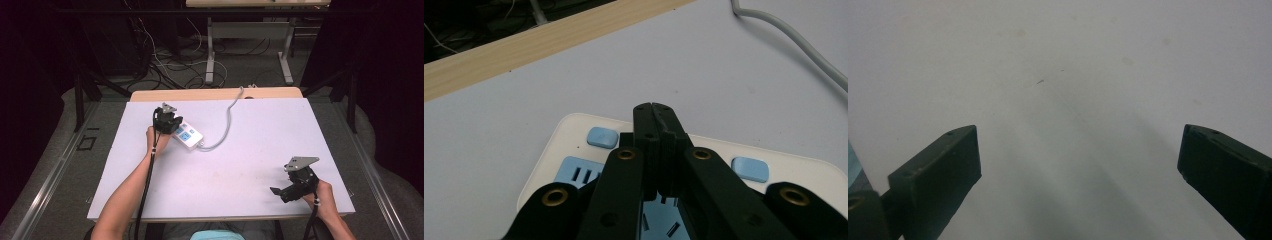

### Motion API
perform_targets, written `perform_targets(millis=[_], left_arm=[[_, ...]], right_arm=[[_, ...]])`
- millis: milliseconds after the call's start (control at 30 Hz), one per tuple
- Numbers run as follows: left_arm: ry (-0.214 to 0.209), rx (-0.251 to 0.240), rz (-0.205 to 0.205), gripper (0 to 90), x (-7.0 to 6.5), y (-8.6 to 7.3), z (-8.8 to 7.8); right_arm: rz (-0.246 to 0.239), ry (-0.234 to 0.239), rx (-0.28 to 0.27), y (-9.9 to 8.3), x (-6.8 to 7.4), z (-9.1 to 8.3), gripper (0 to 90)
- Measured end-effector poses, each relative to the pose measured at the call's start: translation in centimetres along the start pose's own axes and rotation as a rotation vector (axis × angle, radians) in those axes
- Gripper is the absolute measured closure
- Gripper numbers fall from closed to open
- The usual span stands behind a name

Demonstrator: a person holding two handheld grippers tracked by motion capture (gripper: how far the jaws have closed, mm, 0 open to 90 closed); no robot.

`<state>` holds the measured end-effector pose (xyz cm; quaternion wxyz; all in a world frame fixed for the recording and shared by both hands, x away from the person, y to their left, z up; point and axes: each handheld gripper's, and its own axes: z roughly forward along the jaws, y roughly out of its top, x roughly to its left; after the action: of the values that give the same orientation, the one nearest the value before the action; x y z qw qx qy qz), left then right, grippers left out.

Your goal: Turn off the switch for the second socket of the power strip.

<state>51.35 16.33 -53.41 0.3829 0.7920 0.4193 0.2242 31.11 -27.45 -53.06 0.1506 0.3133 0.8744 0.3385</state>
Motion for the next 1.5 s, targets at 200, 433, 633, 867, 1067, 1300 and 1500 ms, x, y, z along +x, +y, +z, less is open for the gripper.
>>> perform_targets(millis=[200,433,633,867,1067,1300,1500], left_arm=[[-0.01,-0.008,0.004,89.9,-0.2,-0.1,0.3],[-0.03,0.005,0.01,89.9,-0.3,-0.2,0.8],[-0.034,0.017,0.016,89.9,-0.2,-0.4,1.1],[-0.043,0.015,0.019,89.9,-0.2,-0.5,1.1],[-0.039,0.007,0.022,90.0,-0.4,-0.5,1.3],[-0.039,-0.008,0.015,90.0,-0.3,-0.8,1.3],[-0.034,-0.008,0.033,90.0,-0.5,-0.8,1.2]], right_arm=[[-0.006,-0.004,0.002,0.0,0.0,0.0,3.2],[-0.008,0.001,-0.003,0.0,0.0,0.1,3.2],[-0.011,0.0,0.005,0.0,0.0,0.0,3.3],[-0.009,-0.007,0.0,0.0,0.0,0.1,3.3],[-0.017,-0.005,0.012,0.1,0.0,0.0,3.3],[-0.009,-0.002,0.016,0.0,0.0,0.0,3.3],[-0.007,-0.003,0.019,0.1,0.1,0.0,3.3]])
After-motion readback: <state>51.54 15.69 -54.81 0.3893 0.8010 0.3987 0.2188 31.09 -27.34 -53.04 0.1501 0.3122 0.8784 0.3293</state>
